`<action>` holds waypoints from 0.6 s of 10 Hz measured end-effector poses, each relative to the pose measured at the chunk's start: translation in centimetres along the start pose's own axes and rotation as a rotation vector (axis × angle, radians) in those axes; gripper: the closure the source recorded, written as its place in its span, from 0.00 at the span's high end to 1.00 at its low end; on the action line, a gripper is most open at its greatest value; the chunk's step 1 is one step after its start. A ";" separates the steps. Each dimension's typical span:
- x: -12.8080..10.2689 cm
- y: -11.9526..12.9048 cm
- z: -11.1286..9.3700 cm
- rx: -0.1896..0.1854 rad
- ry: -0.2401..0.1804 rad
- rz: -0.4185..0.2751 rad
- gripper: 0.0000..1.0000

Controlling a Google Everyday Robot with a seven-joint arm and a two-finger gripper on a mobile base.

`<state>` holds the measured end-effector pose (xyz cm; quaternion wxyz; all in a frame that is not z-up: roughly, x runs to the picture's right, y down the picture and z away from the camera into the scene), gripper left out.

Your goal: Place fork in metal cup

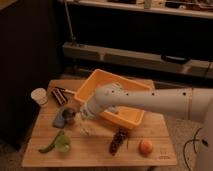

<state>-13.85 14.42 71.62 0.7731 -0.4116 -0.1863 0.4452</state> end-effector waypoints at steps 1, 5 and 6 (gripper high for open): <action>-0.4 0.3 0.3 -0.036 -0.031 -0.019 0.00; -3.0 1.1 1.6 -0.023 -0.044 -0.050 0.00; -4.0 1.1 1.8 -0.019 -0.051 -0.057 0.00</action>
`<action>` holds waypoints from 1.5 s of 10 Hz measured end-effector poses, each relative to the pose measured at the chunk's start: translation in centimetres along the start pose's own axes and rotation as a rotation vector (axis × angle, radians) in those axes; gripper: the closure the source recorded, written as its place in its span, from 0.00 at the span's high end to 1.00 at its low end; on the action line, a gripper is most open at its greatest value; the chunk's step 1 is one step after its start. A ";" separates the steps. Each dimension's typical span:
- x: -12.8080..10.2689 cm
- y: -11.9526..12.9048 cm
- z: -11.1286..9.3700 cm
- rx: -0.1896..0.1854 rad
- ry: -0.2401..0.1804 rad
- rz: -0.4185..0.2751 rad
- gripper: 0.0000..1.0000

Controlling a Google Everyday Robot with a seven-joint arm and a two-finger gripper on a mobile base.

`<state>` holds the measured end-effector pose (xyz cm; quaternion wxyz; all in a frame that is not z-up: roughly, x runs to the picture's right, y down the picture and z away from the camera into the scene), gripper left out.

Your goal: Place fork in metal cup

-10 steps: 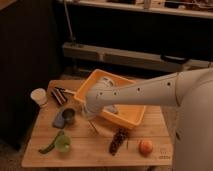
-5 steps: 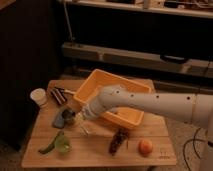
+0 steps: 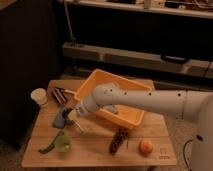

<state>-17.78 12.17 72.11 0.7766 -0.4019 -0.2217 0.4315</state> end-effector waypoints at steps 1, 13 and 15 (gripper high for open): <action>-0.8 -0.2 0.1 0.001 -0.009 -0.001 0.00; -9.5 -0.1 1.4 -0.159 -0.228 -0.087 0.00; -9.6 -0.2 1.8 -0.177 -0.241 -0.114 0.00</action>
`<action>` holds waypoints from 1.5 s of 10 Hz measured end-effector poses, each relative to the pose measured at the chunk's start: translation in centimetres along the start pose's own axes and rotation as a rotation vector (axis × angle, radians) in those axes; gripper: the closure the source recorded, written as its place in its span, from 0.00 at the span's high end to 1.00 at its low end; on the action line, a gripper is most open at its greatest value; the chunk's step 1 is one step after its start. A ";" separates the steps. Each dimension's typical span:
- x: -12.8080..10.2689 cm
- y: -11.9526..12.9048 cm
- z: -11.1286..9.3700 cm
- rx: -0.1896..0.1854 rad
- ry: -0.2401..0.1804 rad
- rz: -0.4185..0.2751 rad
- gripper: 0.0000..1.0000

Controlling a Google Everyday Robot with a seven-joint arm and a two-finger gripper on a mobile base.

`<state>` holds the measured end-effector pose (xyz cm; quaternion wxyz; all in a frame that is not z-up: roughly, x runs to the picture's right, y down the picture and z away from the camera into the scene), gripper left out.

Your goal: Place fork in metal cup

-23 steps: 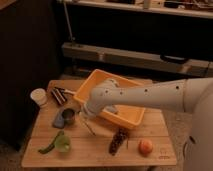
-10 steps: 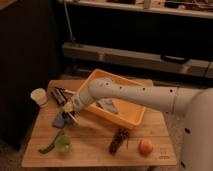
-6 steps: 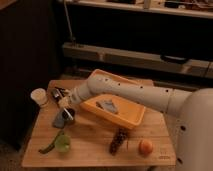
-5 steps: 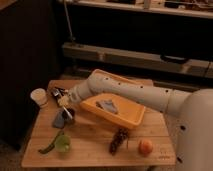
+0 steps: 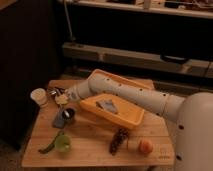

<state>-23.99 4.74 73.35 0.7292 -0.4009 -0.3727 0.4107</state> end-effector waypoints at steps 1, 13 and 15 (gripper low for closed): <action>0.2 -0.2 0.2 -0.017 -0.005 -0.020 0.00; 2.8 -2.3 -0.1 -0.148 -0.022 -0.145 0.00; 2.8 -2.4 -0.2 -0.149 -0.028 -0.154 0.00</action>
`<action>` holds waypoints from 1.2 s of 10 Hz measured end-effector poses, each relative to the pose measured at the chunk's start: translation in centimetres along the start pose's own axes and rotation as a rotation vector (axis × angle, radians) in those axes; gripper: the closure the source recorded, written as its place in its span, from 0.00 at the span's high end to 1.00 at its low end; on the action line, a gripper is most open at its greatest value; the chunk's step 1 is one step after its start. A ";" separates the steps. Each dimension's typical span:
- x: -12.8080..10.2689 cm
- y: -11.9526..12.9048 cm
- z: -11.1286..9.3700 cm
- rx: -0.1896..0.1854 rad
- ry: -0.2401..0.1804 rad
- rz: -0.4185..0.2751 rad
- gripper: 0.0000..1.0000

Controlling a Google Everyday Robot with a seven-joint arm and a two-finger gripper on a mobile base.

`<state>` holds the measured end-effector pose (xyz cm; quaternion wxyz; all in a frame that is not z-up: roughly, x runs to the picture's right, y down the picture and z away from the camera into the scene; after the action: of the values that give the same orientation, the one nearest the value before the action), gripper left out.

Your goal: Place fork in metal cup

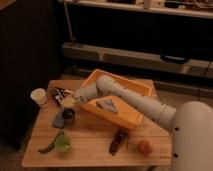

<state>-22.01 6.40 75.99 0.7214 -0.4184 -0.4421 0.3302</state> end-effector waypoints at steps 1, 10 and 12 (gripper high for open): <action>0.1 0.0 0.0 0.000 -0.003 -0.003 0.00; 2.4 -0.3 0.1 0.020 -0.011 -0.016 0.00; 3.0 -0.5 0.1 0.024 -0.005 -0.009 0.00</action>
<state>-20.87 8.76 77.58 0.7270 -0.4068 -0.4416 0.3332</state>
